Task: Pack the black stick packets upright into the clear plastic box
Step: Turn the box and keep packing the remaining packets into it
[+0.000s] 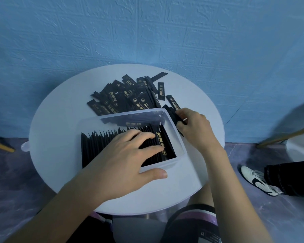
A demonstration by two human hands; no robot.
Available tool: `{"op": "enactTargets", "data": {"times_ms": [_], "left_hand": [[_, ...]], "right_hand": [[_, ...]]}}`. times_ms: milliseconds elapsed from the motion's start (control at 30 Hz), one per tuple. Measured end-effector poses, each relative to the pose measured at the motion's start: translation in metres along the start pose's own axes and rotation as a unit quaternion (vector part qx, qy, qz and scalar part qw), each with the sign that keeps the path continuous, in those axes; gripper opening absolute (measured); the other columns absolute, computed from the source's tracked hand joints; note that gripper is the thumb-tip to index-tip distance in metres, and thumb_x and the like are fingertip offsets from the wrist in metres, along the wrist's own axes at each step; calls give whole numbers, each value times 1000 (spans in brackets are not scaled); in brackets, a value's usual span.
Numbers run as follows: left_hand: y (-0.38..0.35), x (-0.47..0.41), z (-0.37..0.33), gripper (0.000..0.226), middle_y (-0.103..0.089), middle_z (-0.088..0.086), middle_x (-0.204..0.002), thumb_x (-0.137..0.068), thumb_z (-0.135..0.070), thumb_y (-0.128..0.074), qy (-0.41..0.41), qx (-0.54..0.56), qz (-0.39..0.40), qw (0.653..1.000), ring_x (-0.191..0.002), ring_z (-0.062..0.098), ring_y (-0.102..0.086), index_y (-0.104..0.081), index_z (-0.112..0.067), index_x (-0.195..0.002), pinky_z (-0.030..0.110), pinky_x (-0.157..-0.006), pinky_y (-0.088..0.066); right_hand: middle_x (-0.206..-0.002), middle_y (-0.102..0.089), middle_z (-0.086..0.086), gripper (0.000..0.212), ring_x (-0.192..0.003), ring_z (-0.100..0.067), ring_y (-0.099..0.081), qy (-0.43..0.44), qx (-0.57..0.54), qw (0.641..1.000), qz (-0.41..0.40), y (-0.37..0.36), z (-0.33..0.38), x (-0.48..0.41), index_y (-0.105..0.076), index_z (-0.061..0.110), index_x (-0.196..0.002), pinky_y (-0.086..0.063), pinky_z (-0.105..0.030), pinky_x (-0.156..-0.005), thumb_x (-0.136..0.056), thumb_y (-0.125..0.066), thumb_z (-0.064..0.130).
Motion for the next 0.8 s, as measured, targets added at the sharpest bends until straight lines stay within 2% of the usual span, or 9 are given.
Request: {"op": "enactTargets", "data": {"times_ms": [133, 267, 367, 433, 500, 567, 667, 733, 800], "left_hand": [[1, 0, 0, 75, -42, -11, -154, -89, -85, -23, 1, 4, 1, 1000, -140, 16, -34, -53, -43, -144, 42, -116, -30], [1, 0, 0, 77, -38, -13, -156, -88, -86, -20, 2, 7, 2, 1000, -142, 14, -29, -49, -44, -146, 41, -118, -28], [2, 1, 0, 74, -42, -11, -154, -90, -85, -22, -2, 0, -7, 1000, -140, 16, -34, -52, -43, -144, 41, -115, -31], [0, 1, 0, 74, -45, -10, -153, -91, -84, -22, -6, -4, -10, 1000, -139, 17, -37, -53, -42, -143, 41, -113, -34], [0, 0, 0, 73, -47, -9, -151, -92, -83, -23, -9, -8, -13, 1000, -137, 18, -40, -55, -41, -142, 43, -111, -37], [-1, -1, 0, 73, -47, -8, -151, -92, -83, -24, -11, -12, -12, 1000, -137, 19, -41, -55, -40, -142, 44, -111, -38], [-1, 0, 0, 73, -49, -7, -150, -93, -83, -24, -12, -15, -17, 1000, -135, 20, -42, -56, -39, -141, 46, -110, -40], [0, 0, -1, 73, -51, -6, -148, -93, -82, -24, -11, -15, -25, 1000, -134, 20, -43, -59, -38, -139, 47, -109, -41], [1, 0, -2, 72, -52, -6, -147, -93, -81, -26, -11, -14, -27, 999, -132, 20, -45, -60, -37, -138, 46, -108, -42]], "right_hand": [[-101, -67, 6, 30, -98, -23, -62, 9, 4, 1000, 2, -7, 5, -2, -65, 25, -125, -36, -29, -76, -95, -62, 27], [-93, -64, 10, 24, -94, -22, -62, 3, -9, 1000, 11, -7, 8, -3, -66, 28, -118, -35, -29, -75, -94, -62, 23], [-90, -70, 10, 13, -84, -22, -67, -25, -84, 996, 3, 12, 6, 3, -64, 30, -96, -48, -32, -75, -89, -64, 20], [-82, -68, 12, 12, -71, -14, -67, -27, -154, 988, -21, 35, 13, 12, -63, 29, -89, -50, -29, -65, -87, -67, 19], [-77, -64, 10, 14, -59, -10, -61, -10, -234, 972, -15, 54, 28, 24, -63, 28, -92, -46, -21, -55, -89, -69, 15], [-79, -64, 8, 19, -59, -13, -59, 18, -251, 967, 29, 61, 50, 40, -63, 28, -103, -45, -20, -55, -90, -70, 16], [-90, -66, 13, 31, -72, -16, -63, 65, -80, 992, 76, 47, 72, 63, -55, 39, -117, -47, -31, -71, -91, -66, 27], [-99, -66, 13, 34, -82, -20, -60, 90, 55, 993, 61, 39, 83, 73, -50, 39, -123, -46, -35, -81, -93, -60, 29], [-102, -66, 10, 32, -88, -27, -59, 103, 98, 989, 37, 36, 90, 78, -50, 36, -123, -49, -39, -82, -92, -56, 27]]}}
Point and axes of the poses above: each hand's wrist, its own x-axis away from the middle knuckle, its own y-axis out of the back of the hand, z = x × y, the point moved 8 cm from there along -x, towards the middle knuckle
